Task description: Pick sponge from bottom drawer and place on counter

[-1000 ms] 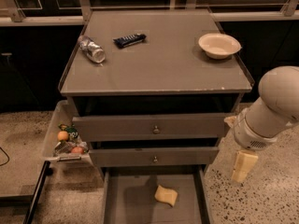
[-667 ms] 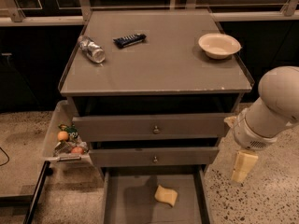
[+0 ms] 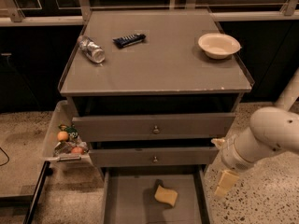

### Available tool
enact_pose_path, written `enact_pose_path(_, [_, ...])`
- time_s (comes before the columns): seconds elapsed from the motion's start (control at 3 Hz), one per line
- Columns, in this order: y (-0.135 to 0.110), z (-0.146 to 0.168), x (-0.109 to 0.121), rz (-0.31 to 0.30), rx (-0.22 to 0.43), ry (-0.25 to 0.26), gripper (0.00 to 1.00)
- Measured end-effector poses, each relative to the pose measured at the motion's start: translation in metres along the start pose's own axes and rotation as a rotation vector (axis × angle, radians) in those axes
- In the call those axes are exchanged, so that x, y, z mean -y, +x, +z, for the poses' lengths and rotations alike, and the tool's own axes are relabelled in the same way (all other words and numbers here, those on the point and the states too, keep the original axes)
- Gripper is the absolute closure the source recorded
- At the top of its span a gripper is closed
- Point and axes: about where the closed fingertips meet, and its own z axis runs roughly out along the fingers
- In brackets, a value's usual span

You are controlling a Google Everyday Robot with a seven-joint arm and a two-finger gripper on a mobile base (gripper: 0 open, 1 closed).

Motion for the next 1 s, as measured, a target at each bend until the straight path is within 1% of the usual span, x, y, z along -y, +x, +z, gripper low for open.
enact_pose_path(0.33, [0.01,0.059,0.003,-0.021,0.149,0.031,0.0])
enact_pose_path(0.67, [0.01,0.059,0.003,-0.021,0.149,0.031,0.0])
enact_pose_path(1.0, [0.025,0.096,0.008,0.014,0.172,0.013,0.0])
